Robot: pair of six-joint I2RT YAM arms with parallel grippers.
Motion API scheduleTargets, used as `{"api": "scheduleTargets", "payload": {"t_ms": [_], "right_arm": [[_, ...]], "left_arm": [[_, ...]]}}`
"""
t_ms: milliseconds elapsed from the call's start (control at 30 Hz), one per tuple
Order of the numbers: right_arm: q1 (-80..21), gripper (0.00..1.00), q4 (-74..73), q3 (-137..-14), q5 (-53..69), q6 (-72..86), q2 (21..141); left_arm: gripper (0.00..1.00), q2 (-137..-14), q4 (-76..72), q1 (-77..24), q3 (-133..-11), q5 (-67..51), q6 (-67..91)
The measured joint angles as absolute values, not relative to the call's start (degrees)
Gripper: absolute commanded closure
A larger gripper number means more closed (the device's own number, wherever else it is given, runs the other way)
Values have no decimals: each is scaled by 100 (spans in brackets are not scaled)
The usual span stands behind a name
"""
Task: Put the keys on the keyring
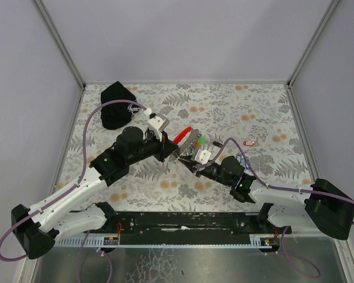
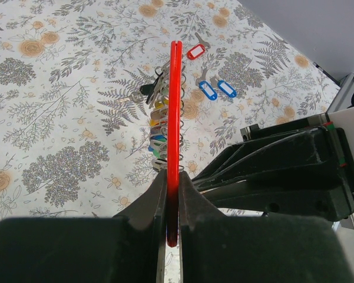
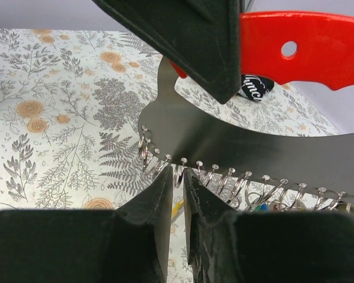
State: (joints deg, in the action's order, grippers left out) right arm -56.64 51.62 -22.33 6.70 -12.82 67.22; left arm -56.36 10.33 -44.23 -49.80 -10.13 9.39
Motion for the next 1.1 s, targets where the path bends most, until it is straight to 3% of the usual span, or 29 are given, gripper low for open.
{"api": "scheduleTargets", "payload": {"t_ms": [733,1100], "right_arm": [[-5664,85,5207,-2233,642,-1243,6945],[-5664,100,5231,-2233,513,-1223,6945]], "left_arm": [[100,-5636,1007,-4423,-4980,-1015,1068],[100,-5627,1000,-4423,-4980,-1015,1085]]}}
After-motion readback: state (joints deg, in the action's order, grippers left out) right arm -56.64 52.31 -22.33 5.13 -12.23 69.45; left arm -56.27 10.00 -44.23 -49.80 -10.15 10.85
